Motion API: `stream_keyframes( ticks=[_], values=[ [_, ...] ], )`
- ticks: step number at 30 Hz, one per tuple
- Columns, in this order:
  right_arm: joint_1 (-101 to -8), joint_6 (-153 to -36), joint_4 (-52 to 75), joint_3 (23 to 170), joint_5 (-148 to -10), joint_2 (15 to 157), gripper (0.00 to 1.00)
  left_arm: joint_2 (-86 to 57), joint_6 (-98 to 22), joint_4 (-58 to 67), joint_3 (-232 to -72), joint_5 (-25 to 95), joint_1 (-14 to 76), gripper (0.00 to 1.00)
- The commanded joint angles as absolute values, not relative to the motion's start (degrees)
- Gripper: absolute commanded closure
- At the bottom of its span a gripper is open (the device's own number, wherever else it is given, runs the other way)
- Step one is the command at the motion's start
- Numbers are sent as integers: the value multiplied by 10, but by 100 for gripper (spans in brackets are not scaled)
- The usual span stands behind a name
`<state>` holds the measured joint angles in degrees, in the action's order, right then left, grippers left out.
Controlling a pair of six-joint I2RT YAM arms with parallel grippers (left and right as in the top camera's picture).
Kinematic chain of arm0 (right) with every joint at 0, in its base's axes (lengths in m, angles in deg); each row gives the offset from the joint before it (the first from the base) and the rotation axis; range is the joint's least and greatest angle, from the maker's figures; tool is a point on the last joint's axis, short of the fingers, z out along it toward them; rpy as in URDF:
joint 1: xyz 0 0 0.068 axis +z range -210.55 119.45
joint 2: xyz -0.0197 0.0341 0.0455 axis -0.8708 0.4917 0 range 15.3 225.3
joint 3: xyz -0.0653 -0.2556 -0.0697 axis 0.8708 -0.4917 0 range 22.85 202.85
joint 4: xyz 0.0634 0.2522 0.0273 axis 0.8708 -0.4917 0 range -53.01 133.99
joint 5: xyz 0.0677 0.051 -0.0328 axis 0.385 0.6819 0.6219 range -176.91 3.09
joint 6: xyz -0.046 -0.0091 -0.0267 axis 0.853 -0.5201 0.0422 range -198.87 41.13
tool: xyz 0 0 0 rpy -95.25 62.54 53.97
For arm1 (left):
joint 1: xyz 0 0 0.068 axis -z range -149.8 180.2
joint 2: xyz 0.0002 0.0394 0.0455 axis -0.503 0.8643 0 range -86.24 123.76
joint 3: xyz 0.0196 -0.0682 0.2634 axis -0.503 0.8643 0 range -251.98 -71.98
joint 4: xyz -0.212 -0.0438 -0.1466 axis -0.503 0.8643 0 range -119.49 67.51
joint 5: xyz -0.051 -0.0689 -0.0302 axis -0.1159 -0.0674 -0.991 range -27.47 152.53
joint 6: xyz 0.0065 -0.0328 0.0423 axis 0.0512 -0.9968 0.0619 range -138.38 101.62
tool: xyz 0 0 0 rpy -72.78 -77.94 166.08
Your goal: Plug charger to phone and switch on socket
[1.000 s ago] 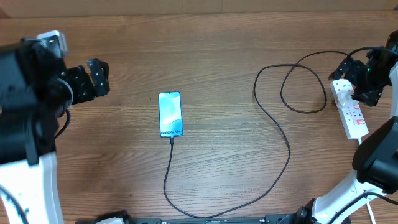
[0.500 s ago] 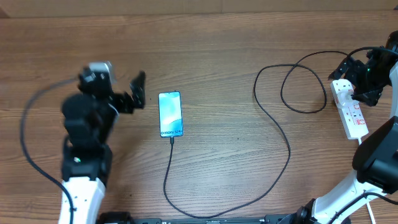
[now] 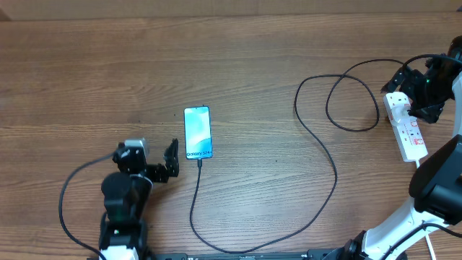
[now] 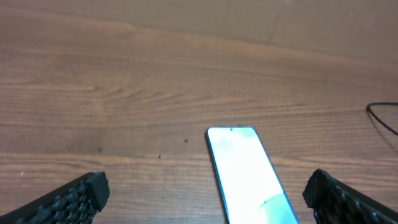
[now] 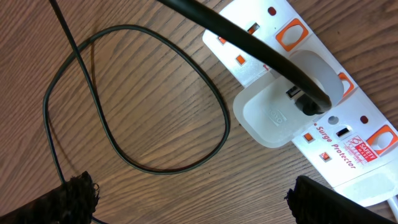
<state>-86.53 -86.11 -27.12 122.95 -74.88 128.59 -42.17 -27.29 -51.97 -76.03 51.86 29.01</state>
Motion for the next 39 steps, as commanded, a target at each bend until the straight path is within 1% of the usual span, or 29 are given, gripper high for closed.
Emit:
stream_keyframes(
  ticks=[1,18,23,31,39],
  values=[
    [-864,-857,-267,1241,-746,1274,0,-455,-278,-522,-722,526,290,0],
    [-864,-857,-267,1241,-746,1274,0,-662,-273,-251,-723,587,290,0],
    [-864,-857,-267,1241,-746,1274,0,-739,-233,-251,-723,589,290,0],
    [-864,-857,-267,1241,-746,1274,0,-857,-207,-250,-723,594,290,0],
    [-864,-857,-267,1241,-746,1274,0,-860,-198,-252,-723,595,291,0]
  ],
)
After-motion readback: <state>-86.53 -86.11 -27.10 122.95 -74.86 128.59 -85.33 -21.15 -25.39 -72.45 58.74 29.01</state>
